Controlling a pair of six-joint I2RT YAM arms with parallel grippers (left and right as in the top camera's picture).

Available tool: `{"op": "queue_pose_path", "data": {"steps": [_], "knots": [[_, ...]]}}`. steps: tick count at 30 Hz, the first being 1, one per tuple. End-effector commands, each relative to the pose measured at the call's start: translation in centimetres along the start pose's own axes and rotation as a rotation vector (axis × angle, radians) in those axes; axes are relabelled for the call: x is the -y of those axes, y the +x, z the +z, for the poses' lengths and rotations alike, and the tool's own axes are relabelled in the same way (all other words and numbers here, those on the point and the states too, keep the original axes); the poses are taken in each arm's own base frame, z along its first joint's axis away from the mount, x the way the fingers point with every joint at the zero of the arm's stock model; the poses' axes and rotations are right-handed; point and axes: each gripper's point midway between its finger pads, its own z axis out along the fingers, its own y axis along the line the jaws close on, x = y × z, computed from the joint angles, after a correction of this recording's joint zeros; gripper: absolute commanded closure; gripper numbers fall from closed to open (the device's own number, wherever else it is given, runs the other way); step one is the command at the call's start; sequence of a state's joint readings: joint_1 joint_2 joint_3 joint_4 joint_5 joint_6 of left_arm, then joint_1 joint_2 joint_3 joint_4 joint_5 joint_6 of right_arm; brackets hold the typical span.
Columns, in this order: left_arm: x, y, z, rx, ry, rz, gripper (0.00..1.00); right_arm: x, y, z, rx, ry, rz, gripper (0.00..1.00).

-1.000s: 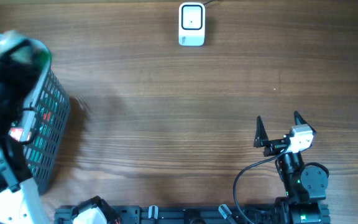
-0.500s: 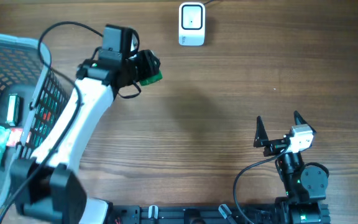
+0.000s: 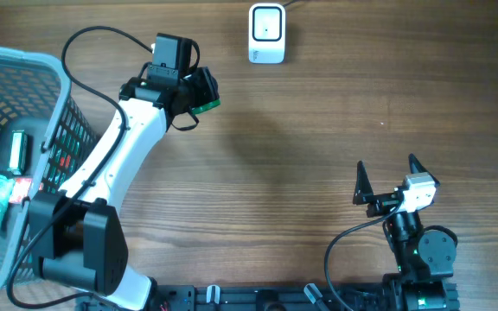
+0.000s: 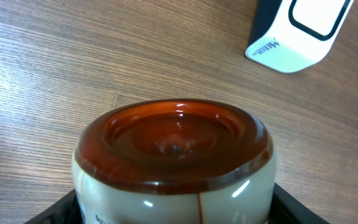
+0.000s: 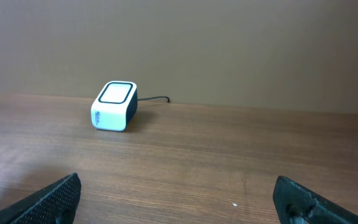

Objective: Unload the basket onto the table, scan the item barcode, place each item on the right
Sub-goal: 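Lift the jar out and set it on the table below the scanner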

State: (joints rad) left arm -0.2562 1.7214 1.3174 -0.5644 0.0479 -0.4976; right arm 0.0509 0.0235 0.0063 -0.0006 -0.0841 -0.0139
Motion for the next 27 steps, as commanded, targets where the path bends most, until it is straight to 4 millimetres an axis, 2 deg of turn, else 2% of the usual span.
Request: {"op": "queue_pose_path", "data": {"steps": [1, 5, 9, 10, 11, 13, 14, 15, 18, 19, 20, 22, 23, 25, 27], "knots": [[1.4, 1.5, 1.5, -0.04, 0.011, 0.052, 0.39, 0.1, 0.0, 0.0, 0.002, 0.008, -0.012, 0.0], [3.9, 6.3, 4.5, -0.15, 0.014, 0.137, 0.39, 0.1, 0.0, 0.0, 0.002, 0.008, -0.012, 0.0], [7.2, 11.2, 5.3, -0.227, 0.036, 0.247, 0.37, 0.1, 0.0, 0.0, 0.002, 0.008, -0.012, 0.0], [7.6, 11.8, 5.4, -0.234, 0.041, 0.262, 0.37, 0.1, 0.0, 0.0, 0.002, 0.008, -0.012, 0.0], [8.2, 12.5, 5.3, -0.241, 0.048, 0.278, 0.31, 0.1, 0.0, 0.0, 0.002, 0.008, -0.012, 0.0], [8.7, 13.4, 5.1, -0.254, 0.053, 0.3, 0.15, 0.1, 0.0, 0.0, 0.002, 0.008, -0.012, 0.0], [8.7, 13.7, 5.0, -0.262, 0.049, 0.304, 0.04, 0.1, 0.0, 0.0, 0.002, 0.008, -0.012, 0.0], [8.6, 13.8, 5.0, -0.267, 0.045, 0.305, 0.0, 0.1, 0.0, 0.0, 0.002, 0.008, -0.012, 0.0], [8.5, 12.6, 4.4, -0.234, 0.043, 0.297, 0.0, 0.1, 0.0, 0.0, 0.002, 0.008, -0.012, 0.0], [8.5, 11.4, 3.6, -0.201, 0.05, 0.286, 0.0, 0.1, 0.0, 0.0, 0.002, 0.008, -0.012, 0.0], [8.7, 9.1, 1.9, -0.131, 0.058, 0.289, 0.0, 0.1, 0.0, 0.0, 0.002, 0.008, -0.012, 0.0], [9.3, 4.5, -2.8, 0.011, 0.081, 0.319, 0.0, 0.1, 0.0, 0.0, 0.002, 0.008, -0.012, 0.0], [9.2, 1.3, -6.6, 0.126, 0.078, 0.321, 0.0, 0.1, 0.0, 0.0, 0.002, 0.008, -0.012, 0.0], [8.3, -3.2, -13.1, 0.319, 0.074, 0.298, 0.0, 0.1, 0.0, 0.0, 0.002, 0.008, -0.012, 0.0], [5.9, -6.5, -19.6, 0.488, 0.057, 0.224, 0.0, 0.1, 0.0, 0.0, 0.002, 0.008, -0.012, 0.0]]}}
